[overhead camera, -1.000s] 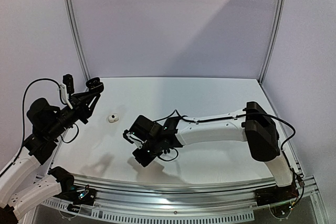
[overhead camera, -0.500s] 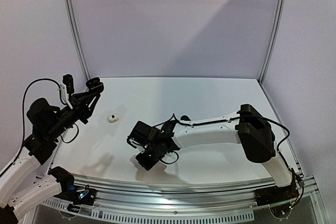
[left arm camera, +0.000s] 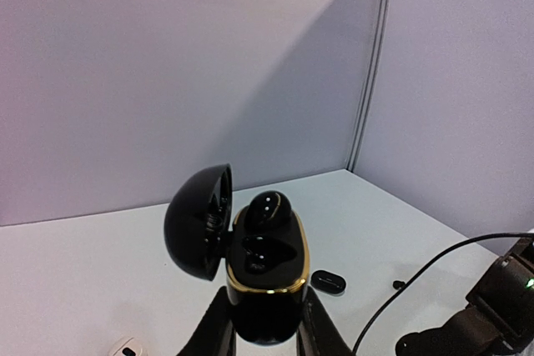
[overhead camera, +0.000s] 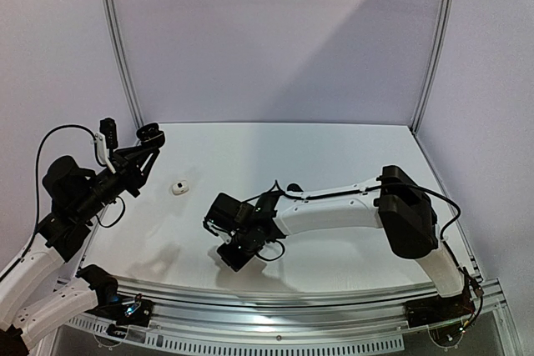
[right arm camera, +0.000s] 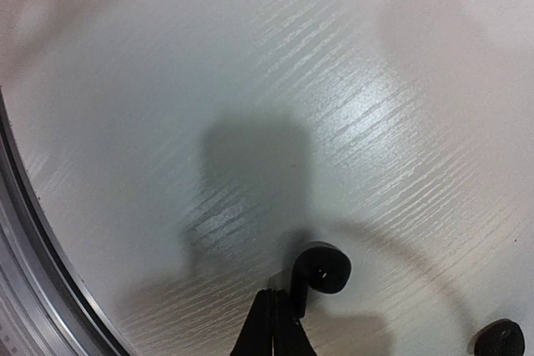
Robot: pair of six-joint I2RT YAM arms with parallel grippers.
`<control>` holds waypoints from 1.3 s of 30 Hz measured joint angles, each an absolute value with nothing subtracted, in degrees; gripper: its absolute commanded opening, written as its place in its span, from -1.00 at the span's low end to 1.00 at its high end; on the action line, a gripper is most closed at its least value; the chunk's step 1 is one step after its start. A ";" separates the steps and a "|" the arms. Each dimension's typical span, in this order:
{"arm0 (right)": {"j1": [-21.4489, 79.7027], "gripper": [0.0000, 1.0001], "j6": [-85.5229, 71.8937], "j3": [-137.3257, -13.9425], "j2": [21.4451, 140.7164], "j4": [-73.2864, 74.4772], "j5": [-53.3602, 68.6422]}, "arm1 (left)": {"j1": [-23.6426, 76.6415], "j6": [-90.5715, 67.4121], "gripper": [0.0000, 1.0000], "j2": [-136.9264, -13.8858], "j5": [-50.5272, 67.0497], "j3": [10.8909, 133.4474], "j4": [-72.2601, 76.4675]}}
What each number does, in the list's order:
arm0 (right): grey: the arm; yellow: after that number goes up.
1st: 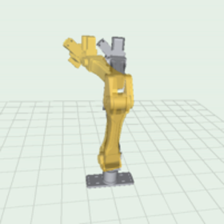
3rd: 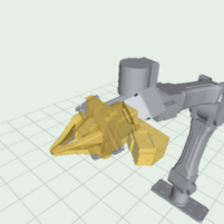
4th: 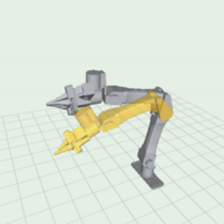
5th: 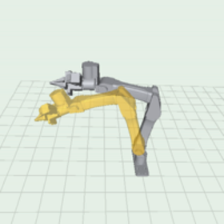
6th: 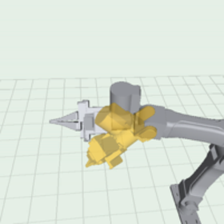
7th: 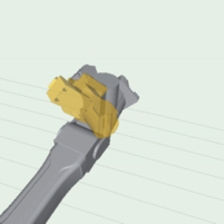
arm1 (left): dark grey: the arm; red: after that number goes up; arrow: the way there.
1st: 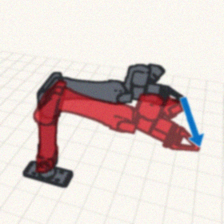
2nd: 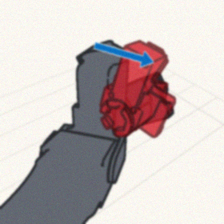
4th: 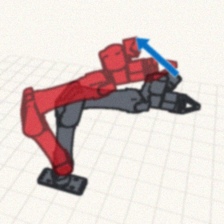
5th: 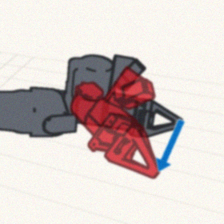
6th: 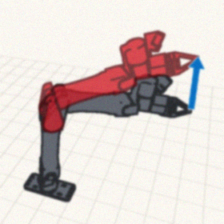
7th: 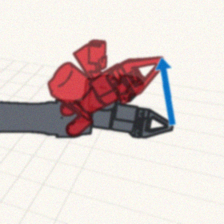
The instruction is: Insert the wireless bluetooth earbuds into the charging case
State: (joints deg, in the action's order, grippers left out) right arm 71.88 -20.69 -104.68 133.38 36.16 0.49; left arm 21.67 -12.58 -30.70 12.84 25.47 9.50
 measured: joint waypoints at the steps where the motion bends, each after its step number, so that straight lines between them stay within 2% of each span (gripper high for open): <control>1: 71.88 -0.95 -20.69 -104.71 133.38 36.27 0.23 | 21.67 -12.58 -1.00 -30.70 12.84 25.47 9.50; 5: 71.90 -0.83 -20.58 -105.08 133.38 36.97 -0.47 | 21.67 -12.58 -1.00 -30.70 12.84 25.47 9.50; 7: 71.90 -0.62 -20.32 -105.38 133.36 37.47 -0.51 | 21.67 -12.58 -1.00 -30.70 12.84 25.47 9.50; 10: 71.92 -0.16 -19.77 -105.75 133.10 37.15 -0.58 | 21.67 -12.62 -1.00 -30.70 12.84 25.47 9.50; 14: 71.96 0.18 -22.02 -107.81 132.18 36.97 -3.31 | 21.67 -12.71 -1.00 -30.72 12.84 25.47 9.50; 15: 71.96 0.21 -23.27 -108.77 132.09 37.06 -4.40 | 21.67 -12.71 -1.00 -30.72 12.84 25.47 9.50; 19: 71.96 0.28 -28.32 -116.38 132.22 41.04 -9.45 | 21.63 -12.71 -1.00 -30.72 12.86 25.47 9.47; 23: 71.94 0.21 -31.48 -122.69 133.67 43.40 -10.76 | 21.58 -12.69 -1.00 -30.72 12.86 25.47 9.45; 31: 71.96 0.25 -26.74 -122.50 138.58 45.43 -9.76 | 21.58 -12.71 -1.00 -30.79 12.95 25.47 9.45; 39: 71.96 0.03 -19.00 -122.50 140.16 46.09 -6.44 | 21.58 -12.71 -1.00 -30.79 13.06 25.47 9.45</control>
State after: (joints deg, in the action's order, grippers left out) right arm 71.96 -19.00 -122.50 140.16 46.09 -6.44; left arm 21.58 -12.71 -30.79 13.06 25.47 9.45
